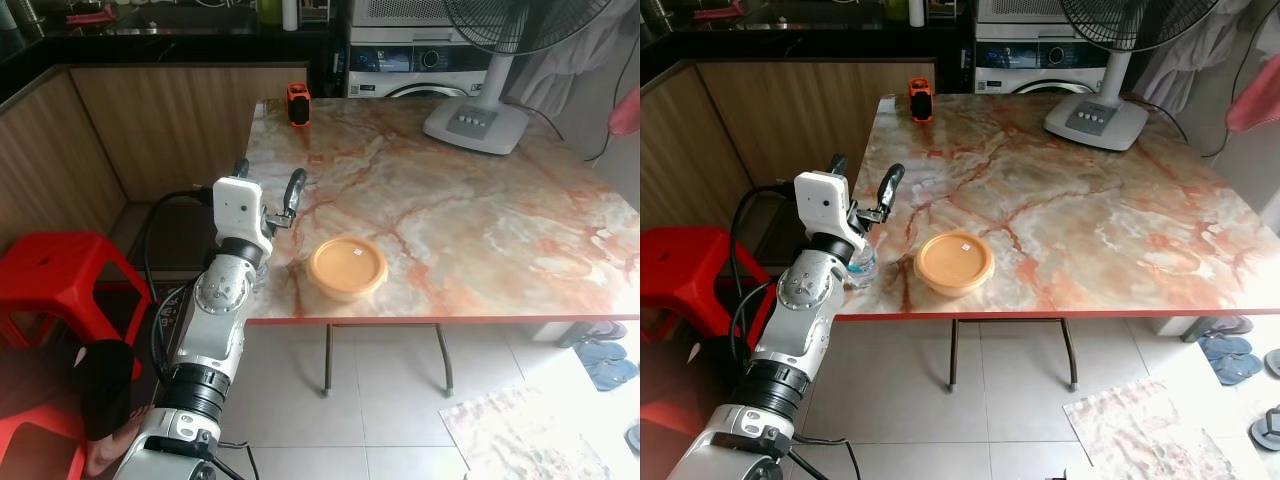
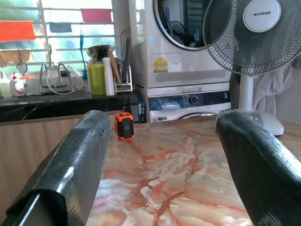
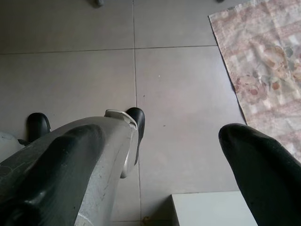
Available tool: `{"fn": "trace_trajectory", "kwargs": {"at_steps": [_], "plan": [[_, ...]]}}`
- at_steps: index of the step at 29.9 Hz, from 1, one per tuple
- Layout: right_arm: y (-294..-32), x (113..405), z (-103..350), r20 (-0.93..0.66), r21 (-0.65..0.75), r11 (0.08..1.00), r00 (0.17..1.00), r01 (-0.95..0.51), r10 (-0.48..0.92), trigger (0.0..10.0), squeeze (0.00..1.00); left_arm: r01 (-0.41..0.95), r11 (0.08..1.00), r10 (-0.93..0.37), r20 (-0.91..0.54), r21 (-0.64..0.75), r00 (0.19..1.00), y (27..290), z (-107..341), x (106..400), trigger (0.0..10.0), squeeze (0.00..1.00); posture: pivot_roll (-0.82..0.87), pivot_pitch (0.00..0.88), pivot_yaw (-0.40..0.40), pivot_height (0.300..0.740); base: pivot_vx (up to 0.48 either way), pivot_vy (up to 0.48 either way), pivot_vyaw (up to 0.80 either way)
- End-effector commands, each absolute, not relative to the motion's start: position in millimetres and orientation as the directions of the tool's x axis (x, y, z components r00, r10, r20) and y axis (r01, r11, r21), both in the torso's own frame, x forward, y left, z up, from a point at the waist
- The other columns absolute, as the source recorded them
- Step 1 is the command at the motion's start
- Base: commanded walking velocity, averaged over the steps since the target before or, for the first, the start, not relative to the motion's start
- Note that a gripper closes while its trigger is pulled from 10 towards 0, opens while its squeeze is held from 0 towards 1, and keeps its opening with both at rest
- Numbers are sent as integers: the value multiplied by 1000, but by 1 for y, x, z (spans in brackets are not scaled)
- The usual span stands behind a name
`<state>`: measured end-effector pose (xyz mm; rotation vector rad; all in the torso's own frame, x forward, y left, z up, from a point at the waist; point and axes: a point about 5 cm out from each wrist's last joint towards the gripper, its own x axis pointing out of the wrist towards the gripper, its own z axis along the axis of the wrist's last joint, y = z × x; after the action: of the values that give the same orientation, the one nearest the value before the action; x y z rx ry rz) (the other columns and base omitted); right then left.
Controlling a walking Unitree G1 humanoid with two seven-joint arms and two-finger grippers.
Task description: Restocking fridge
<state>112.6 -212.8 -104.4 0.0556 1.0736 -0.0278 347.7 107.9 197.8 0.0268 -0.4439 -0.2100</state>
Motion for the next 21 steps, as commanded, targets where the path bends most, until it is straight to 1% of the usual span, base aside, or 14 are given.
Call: {"fn": "trace_trajectory", "kwargs": {"at_steps": [1,7,21], "plan": [[-213,112,-104,-881,33,998,472,50,6,10000,0,188,978,-206,442,86,873,108,205,346,10000,0,20,0,-14,740,0,0,0],[-213,113,-104,-882,34,998,471,43,9,10000,0,186,979,-205,443,87,873,109,205,347,10000,0,22,0,-14,740,0,0,0],[-213,113,-104,-883,31,999,469,27,15,10000,0,186,978,-206,443,90,872,109,206,346,10000,0,24,0,-14,740,291,0,0]]}}
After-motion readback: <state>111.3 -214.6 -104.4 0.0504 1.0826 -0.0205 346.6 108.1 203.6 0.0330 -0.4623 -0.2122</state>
